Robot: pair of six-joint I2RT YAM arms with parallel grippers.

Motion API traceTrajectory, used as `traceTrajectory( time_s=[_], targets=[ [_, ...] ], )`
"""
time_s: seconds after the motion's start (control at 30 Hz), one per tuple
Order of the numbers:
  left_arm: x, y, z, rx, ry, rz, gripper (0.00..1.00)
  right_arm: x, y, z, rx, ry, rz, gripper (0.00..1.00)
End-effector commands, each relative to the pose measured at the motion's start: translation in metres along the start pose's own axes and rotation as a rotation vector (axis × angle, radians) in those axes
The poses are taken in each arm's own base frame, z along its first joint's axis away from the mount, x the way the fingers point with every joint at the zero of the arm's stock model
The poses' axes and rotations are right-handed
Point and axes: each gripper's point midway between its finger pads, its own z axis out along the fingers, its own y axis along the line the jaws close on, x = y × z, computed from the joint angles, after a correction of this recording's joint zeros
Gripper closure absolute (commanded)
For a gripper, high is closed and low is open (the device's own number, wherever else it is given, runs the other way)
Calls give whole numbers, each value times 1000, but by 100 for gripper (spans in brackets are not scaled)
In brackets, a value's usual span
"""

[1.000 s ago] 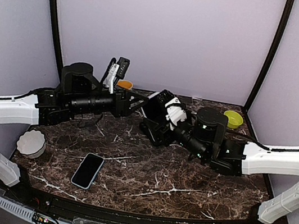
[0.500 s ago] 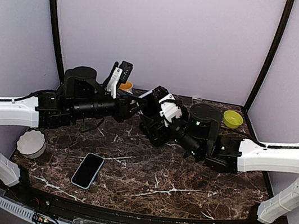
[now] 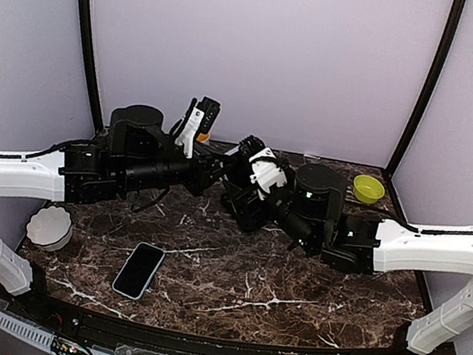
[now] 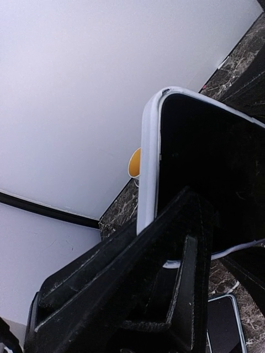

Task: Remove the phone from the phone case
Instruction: Pass from the right arm to the left

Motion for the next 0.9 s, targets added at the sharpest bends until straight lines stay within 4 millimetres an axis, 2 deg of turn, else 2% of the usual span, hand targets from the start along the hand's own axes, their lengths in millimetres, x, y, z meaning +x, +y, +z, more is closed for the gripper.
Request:
traceTrajectory(
  time_s=[0.0, 0.07, 0.1, 0.23, 0.4, 0.53, 0.7, 0.8, 0.87],
  targets=[
    [-16, 1, -4, -38, -35, 38, 100, -35, -22, -4, 112, -83, 84, 38],
    [-24, 0, -8, -41, -63, 47, 100, -30, -26, -5, 132, -69, 103, 11],
    [-29, -1, -11, -34, -75, 56, 100, -28, -26, -7, 133, -68, 114, 3],
    [-44, -9, -20, 6, -119, 73, 100, -19, -23, -12, 109, -63, 143, 1],
    [-59, -9, -34, 7, -159, 83, 100, -11, -20, -15, 60, -32, 185, 1],
    [-72, -3, -44, 42, -185, 66, 100, -7, -17, -19, -80, -8, 283, 1],
    [-87, 9, -55, 89, -207, 22, 100, -10, -28, -38, -176, -75, 402, 1],
    [-98, 9, -62, 121, -227, 17, 100, -9, -36, -42, -181, -85, 467, 1],
    [-104, 10, -65, 132, -242, 1, 100, -13, -34, -45, -204, -97, 515, 1]
  ],
)
